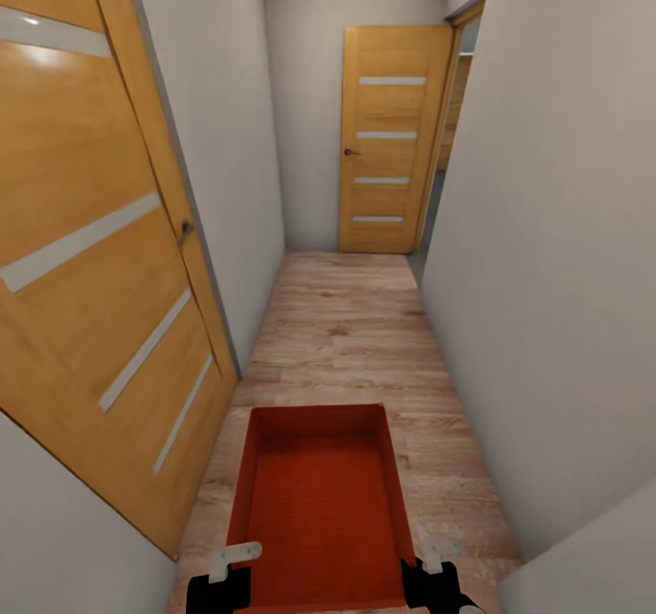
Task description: Move the two storage containers from the living room to the garage. In the garage, place one container on the floor and stack the other container on top of it (either order is fine).
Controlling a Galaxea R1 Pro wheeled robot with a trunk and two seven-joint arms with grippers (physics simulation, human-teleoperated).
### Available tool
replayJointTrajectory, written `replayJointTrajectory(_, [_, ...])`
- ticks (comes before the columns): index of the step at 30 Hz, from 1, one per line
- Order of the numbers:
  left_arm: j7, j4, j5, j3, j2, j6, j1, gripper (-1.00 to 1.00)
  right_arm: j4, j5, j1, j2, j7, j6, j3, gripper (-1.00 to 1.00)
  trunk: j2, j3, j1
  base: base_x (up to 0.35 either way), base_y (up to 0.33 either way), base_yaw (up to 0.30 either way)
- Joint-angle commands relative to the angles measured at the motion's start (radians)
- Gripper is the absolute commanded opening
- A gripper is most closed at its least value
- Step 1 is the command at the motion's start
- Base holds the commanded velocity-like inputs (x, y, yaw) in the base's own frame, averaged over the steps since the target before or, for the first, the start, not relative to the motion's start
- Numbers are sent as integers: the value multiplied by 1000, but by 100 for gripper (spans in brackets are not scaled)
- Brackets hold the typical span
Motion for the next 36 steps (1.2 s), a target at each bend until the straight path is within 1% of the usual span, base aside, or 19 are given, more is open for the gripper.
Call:
replayJointTrajectory(1, [12, 29, -5, 0, -1, 10, 0, -100, -3, 7, -1, 18, 12, -33, -11, -100, -2, -2, 1, 325, 0, 0])
replayJointTrajectory(36, [8, 29, -5, 0, -1, 10, 0, -100, -3, 7, -1, 18, 14, -33, -14, -100, -2, -2, 1, 326, 0, 0])
